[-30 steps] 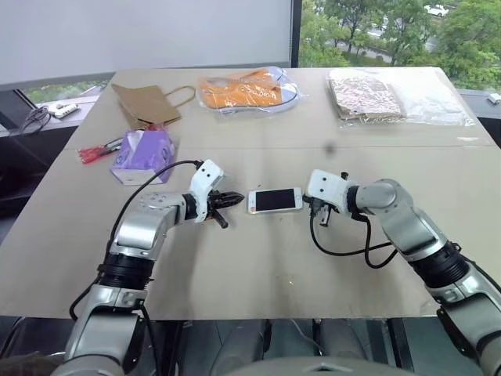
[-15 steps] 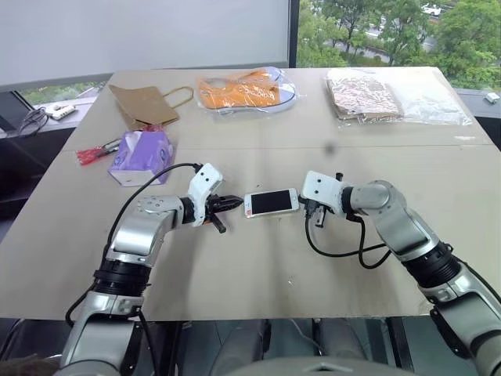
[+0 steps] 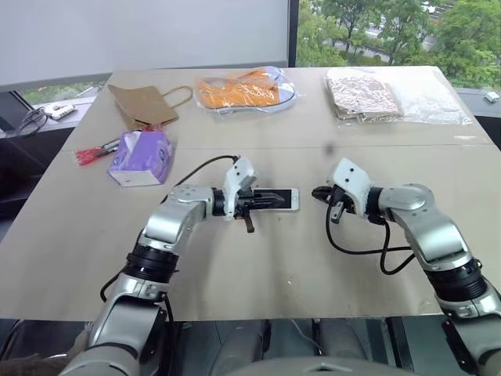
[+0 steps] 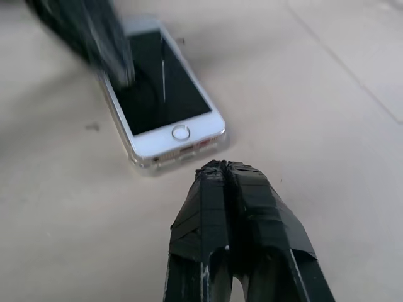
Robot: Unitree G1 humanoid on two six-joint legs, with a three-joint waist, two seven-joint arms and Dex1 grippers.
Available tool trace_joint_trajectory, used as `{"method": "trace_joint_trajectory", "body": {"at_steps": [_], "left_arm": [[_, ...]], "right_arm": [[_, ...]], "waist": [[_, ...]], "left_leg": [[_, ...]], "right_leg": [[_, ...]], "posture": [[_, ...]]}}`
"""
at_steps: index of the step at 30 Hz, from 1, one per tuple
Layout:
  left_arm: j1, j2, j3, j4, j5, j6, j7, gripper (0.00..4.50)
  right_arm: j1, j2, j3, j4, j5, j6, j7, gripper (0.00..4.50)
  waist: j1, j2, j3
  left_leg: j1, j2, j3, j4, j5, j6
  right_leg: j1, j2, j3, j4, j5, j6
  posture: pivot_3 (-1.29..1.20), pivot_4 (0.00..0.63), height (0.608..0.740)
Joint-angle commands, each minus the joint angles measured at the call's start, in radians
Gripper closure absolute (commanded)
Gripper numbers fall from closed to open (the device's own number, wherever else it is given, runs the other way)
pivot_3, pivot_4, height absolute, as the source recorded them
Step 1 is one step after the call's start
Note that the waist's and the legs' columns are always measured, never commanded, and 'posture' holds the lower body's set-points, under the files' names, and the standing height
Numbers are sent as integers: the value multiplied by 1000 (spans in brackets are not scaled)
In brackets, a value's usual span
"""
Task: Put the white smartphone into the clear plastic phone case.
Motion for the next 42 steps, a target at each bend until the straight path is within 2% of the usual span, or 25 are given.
{"method": "trace_joint_trajectory", "body": {"at_steps": [1,5,13,21,24,28,33,36,39,42], "left_arm": [[-32,8,29,52,23,-48,17,4486],[-18,42,47,60,15,-47,-5,4486],[31,55,12,81,64,-71,0,4486],[52,61,29,49,59,-53,21,4486],[64,65,34,34,57,-47,26,4486],[81,61,38,12,52,-39,39,4486],[94,62,41,-24,45,-20,52,4486],[97,62,44,-37,42,-11,59,4486],[97,53,54,-34,38,-7,74,4486],[84,33,75,-16,19,26,103,4486]], "right_arm": [[3,4,-20,-74,41,21,-18,4500],[-10,20,8,-72,57,33,-43,4500],[-83,84,103,94,58,28,-46,4500],[-101,-3,287,248,-26,26,38,4500],[-125,-32,337,283,-15,107,88,4500],[-177,0,385,416,-21,165,105,4500],[-218,60,389,618,-54,134,86,4500],[-213,69,365,647,-48,105,88,4500],[-187,90,222,526,51,32,97,4500],[-186,114,81,400,120,-1,63,4500]], "waist": [[3,0,0],[2,0,0],[2,0,0],[2,0,-3],[5,0,-6],[12,-1,-10],[8,-2,-16],[7,-1,-22],[11,-1,-23],[12,4,-16]], "left_leg": [[0,0,0,0,0,0],[0,0,0,0,0,0],[0,0,0,1,0,0],[4,0,0,1,0,0],[5,0,0,1,0,0],[18,0,-1,-3,-1,1],[39,1,-2,-8,-4,6],[46,3,-2,-10,-4,6],[53,3,-3,-14,-4,5],[50,4,-4,-14,-4,5]], "right_leg": [[0,0,0,0,0,0],[0,0,0,0,0,0],[0,0,0,0,0,0],[2,0,-1,0,0,0],[4,0,-1,0,0,0],[18,0,-2,-4,0,0],[38,1,-2,-9,-1,1],[44,3,-3,-10,-1,1],[52,3,-3,-14,-3,5],[49,3,-3,-15,-1,1]], "posture": [[0,150,740],[0,150,740],[0,150,740],[0,150,740],[0,150,740],[0,150,740],[0,150,740],[0,150,740],[0,150,740],[0,150,740]]}}
